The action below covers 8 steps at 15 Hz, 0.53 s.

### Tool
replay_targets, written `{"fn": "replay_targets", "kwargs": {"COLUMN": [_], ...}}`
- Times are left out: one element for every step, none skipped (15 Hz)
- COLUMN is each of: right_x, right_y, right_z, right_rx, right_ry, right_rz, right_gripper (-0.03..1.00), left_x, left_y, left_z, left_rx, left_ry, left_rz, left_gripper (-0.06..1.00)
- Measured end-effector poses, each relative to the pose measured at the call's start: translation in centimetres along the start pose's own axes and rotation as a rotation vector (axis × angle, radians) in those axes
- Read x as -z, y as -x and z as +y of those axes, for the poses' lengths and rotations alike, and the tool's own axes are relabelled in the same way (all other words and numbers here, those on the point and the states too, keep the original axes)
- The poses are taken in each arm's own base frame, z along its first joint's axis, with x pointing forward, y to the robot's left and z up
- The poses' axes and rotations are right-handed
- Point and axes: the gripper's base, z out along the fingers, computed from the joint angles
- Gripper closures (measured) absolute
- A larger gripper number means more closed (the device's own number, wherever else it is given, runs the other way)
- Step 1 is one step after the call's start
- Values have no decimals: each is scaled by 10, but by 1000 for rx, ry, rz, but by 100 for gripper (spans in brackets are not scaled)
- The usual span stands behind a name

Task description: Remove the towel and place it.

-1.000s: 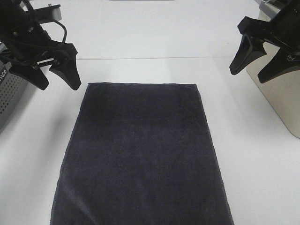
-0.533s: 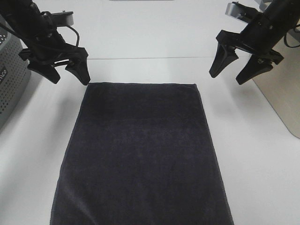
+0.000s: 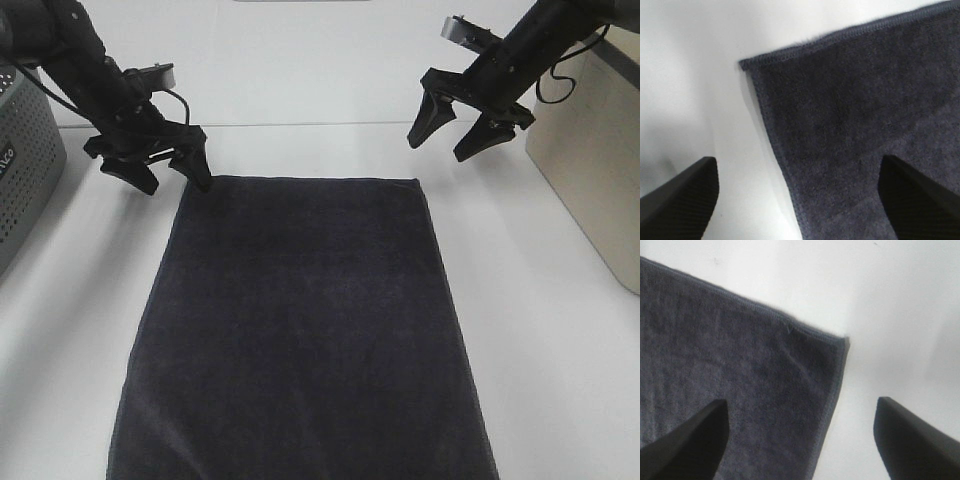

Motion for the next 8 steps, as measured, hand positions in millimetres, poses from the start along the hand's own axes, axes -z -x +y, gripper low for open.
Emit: {"fn": "replay_targets", "kwargs": {"right_x": [-7,-14,-23,-31,-39,-44,-47,-48], "right_y": [1,0,-3,-5,-7,-9,-10,-10], "right_z": [-3,-6,-10,-13,-17,-19,-20,-20], "right_rx": [-5,-12,-19,-27,-35,-40,-46,-48], "right_ry": [10,14,17,20,22,23,31,32], "right_rz": [1,12,30,46,61,71,74,76], "right_gripper": [19,19,19,19,19,19,19,19], "left_x": [-5,-10,-13,-14,-16,-17,-17,-18], "left_y": [1,2,2,3,3,3,4,4], "left_z": [2,3,4,4,4,4,3,3], "left_rx": [-2,-3,-6,-12,-11,-8,-7,-2], "left_ry": [-1,-4,-7,-13,-19,-25,-30,-35], "left_rz": [2,3,1,-2,-1,-5,-10,-14], "left_gripper": [13,13,13,13,13,13,13,13]}}
